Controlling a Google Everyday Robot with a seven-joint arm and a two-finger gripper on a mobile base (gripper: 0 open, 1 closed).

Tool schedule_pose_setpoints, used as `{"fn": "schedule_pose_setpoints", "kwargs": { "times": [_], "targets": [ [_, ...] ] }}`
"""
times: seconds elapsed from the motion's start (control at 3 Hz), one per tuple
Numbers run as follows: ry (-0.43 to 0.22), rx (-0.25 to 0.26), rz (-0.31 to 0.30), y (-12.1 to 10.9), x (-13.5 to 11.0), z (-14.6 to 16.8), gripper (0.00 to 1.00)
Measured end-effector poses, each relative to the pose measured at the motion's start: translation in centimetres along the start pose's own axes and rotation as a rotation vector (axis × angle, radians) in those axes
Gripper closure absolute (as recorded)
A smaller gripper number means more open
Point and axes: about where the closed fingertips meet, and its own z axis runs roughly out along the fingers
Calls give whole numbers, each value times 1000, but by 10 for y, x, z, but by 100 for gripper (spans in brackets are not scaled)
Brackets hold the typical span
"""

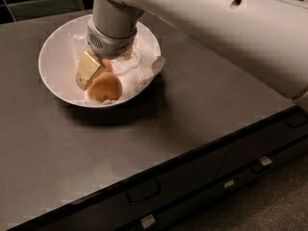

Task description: Pick orange from white bowl

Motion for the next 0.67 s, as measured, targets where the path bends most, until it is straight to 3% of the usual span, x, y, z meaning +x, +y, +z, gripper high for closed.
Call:
{"fn": "schedule_pose_setpoints", "kwargs": {
  "times": [0.67],
  "targets": [
    [16,-1,17,14,7,9,25]
  ]
}}
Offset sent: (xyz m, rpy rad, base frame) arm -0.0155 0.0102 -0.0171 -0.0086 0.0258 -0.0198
